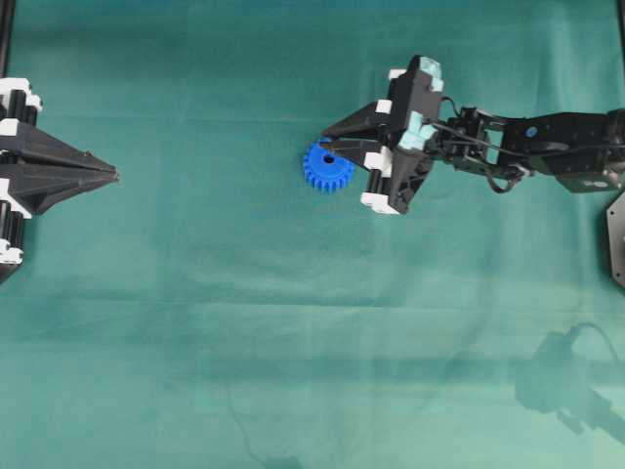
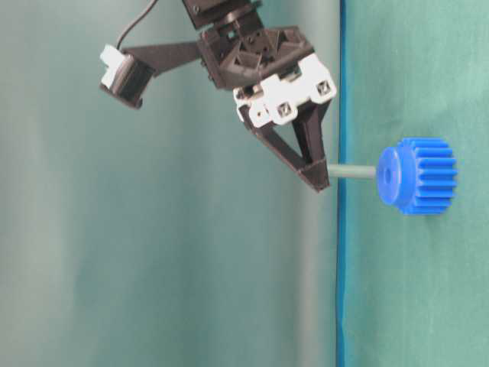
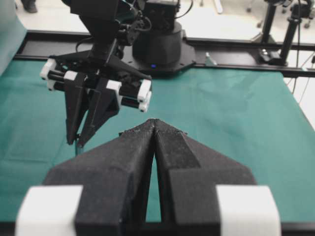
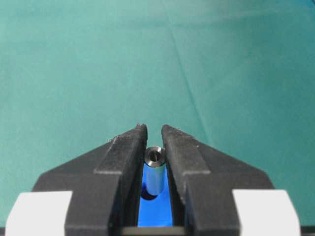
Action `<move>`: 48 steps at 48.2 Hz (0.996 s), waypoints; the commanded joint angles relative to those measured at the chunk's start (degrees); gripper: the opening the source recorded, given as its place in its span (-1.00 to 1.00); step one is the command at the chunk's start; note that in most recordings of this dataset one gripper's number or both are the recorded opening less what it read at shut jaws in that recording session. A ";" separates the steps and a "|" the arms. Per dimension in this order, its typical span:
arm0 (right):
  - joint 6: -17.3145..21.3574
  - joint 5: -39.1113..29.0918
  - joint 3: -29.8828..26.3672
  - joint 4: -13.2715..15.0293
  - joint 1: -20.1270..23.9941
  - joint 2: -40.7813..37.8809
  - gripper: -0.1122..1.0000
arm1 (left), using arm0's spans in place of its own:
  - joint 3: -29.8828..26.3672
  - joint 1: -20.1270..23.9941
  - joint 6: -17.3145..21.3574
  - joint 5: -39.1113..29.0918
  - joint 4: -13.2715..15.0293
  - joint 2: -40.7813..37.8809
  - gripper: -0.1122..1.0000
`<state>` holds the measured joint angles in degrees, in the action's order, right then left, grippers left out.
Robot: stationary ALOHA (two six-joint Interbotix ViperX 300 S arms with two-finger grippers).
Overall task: Insert the shaft placed at a random location into the center hole of the small gear at another random location.
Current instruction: 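Lift the shaft with the right gripper and carry it over the blue gear, then lower the shaft into the gear's center hole with the right gripper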
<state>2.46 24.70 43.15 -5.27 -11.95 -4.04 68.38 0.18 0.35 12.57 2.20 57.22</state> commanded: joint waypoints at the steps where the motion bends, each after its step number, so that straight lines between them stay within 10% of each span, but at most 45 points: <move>1: -0.09 0.00 -1.76 0.09 0.35 0.44 -0.58 | -0.53 0.09 -0.09 0.44 0.09 -0.44 -0.81; 48: -0.18 -0.09 -1.76 0.09 0.00 -2.90 -0.58 | -0.44 0.00 -0.09 0.35 0.09 -0.53 -0.81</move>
<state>2.37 24.35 42.36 -5.27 -11.95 -7.47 68.38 0.18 0.35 12.57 2.20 57.22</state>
